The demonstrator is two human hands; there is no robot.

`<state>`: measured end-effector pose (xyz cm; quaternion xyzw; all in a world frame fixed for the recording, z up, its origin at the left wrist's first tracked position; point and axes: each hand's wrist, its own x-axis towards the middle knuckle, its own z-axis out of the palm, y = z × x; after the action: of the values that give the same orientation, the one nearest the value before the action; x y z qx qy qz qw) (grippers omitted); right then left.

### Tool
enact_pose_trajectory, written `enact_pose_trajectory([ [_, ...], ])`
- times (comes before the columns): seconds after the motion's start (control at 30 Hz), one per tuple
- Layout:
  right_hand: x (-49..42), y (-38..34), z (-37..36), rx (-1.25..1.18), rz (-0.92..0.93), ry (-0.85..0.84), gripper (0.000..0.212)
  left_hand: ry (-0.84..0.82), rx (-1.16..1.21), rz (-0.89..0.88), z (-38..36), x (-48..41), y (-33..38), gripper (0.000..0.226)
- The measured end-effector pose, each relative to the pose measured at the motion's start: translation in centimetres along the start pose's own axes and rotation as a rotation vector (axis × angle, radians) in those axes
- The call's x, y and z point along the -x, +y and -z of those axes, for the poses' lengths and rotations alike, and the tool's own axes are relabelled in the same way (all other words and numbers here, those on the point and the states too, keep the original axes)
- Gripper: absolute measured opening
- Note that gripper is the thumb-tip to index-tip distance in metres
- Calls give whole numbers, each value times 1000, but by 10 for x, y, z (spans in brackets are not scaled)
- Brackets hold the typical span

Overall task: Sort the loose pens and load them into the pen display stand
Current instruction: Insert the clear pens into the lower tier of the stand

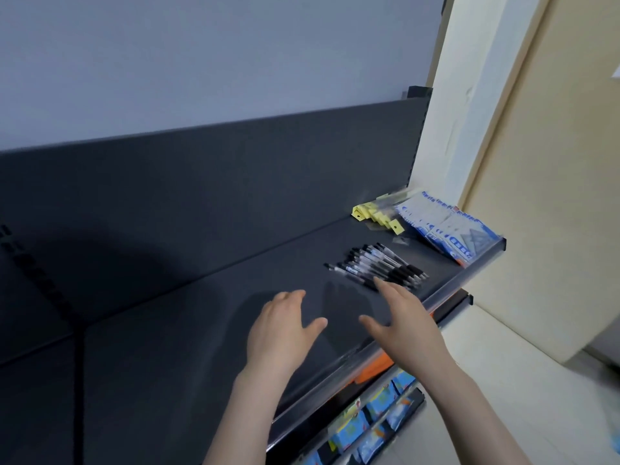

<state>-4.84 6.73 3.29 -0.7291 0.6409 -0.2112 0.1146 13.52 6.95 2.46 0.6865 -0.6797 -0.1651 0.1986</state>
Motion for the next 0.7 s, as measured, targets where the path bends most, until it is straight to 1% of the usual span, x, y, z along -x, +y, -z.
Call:
enact_pose_trajectory([
  [0.17,-31,29,7,-41,-22,8,69,-13,3,12,-19,-32,17,66],
  [0.37,-81,80,15,-67,19,-11,66,-28,30,96,-50,-68,50,66],
  [0.57,-141,134,24,-81,72,-126,62,42,-23,261,-90,-104,92,67],
  [0.7,-167,147,14,-76,131,-192,59,133,-58,431,-114,-122,112,71],
])
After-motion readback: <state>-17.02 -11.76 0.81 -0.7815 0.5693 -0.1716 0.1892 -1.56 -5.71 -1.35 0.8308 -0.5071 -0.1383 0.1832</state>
